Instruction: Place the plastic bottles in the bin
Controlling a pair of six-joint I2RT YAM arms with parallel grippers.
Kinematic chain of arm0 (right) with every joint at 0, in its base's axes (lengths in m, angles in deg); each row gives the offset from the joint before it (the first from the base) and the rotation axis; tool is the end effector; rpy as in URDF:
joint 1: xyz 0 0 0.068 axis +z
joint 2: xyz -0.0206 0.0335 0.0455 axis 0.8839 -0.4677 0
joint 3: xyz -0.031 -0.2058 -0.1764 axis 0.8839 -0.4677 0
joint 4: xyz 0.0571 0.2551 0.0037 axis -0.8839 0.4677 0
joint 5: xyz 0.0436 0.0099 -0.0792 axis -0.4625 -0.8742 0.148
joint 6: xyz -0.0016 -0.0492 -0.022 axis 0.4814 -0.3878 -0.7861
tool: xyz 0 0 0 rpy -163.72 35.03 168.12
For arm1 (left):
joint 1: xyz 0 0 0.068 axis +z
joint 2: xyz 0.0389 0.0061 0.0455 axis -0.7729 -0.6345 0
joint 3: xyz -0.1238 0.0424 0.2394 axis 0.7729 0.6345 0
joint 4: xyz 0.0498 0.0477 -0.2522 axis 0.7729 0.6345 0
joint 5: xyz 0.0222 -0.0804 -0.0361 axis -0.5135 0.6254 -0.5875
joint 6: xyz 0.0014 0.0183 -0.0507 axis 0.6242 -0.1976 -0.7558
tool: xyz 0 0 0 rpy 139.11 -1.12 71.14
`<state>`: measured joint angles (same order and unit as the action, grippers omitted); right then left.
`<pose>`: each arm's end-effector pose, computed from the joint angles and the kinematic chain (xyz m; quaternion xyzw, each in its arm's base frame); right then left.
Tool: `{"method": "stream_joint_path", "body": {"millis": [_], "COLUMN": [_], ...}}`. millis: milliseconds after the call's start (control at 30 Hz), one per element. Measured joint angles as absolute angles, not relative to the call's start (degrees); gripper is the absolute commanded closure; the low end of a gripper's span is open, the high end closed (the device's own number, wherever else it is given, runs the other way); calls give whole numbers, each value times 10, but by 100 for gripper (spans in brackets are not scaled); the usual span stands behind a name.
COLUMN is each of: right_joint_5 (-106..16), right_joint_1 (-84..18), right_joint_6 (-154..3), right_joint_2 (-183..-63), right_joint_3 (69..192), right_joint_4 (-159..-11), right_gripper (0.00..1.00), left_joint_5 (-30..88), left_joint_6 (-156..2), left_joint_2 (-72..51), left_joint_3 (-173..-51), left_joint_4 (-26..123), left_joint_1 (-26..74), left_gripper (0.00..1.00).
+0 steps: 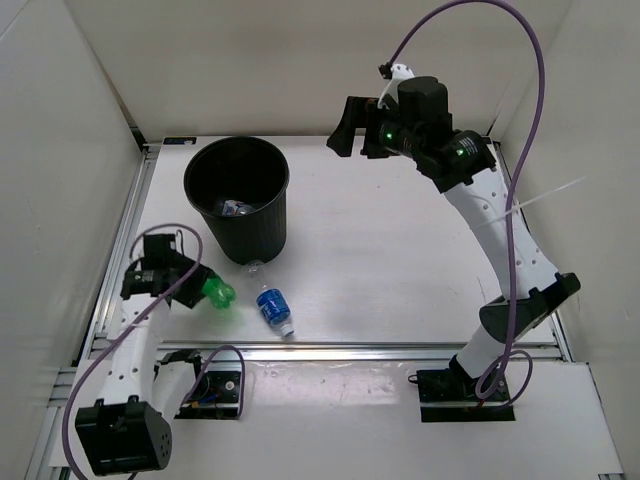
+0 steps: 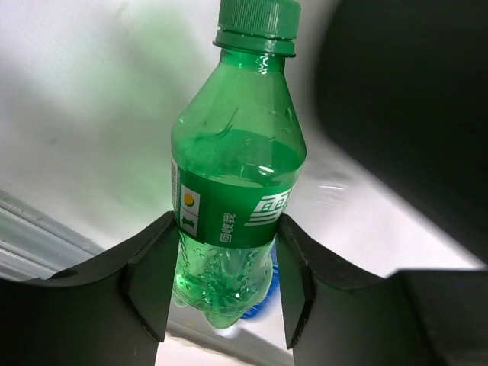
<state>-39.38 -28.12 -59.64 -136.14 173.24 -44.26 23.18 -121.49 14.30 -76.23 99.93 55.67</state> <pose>0.2837 0.1928 0.4996 -0.0916 0.7993 0.2931 0.5165 0.1537 0.0122 0.2171 -0.4901 0.8406 -0.1161 0.1993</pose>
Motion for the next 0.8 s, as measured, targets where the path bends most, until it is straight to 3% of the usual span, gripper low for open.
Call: {"method": "stream_joint_path", "body": {"millis": [333, 633, 667, 733, 800], "right_joint_5": [-413, -426, -427, -430, -432], "right_joint_1": [-290, -299, -299, -301, -305], "right_joint_6": [-590, -585, -585, -585, -585], "right_joint_2": [-1359, -1359, -1359, -1359, -1359], "right_joint_3": [1702, 1702, 1702, 1702, 1702], "right_joint_4": [-434, -435, -435, -435, -435], "right_gripper": [0, 0, 0, 0, 0], "left_joint_5": [214, 268, 273, 280, 295], "left_joint_6": [-1200, -1198, -1196, -1185, -1164], "left_joint_2": [172, 56, 32, -18, -81], "left_joint_3": [-1103, -1233, -1242, -1270, -1303], "left_joint_4": [1061, 980, 969, 955, 939], "left_joint_1": [561, 552, 544, 525, 505], "left_gripper": [60, 57, 45, 0, 0]}}
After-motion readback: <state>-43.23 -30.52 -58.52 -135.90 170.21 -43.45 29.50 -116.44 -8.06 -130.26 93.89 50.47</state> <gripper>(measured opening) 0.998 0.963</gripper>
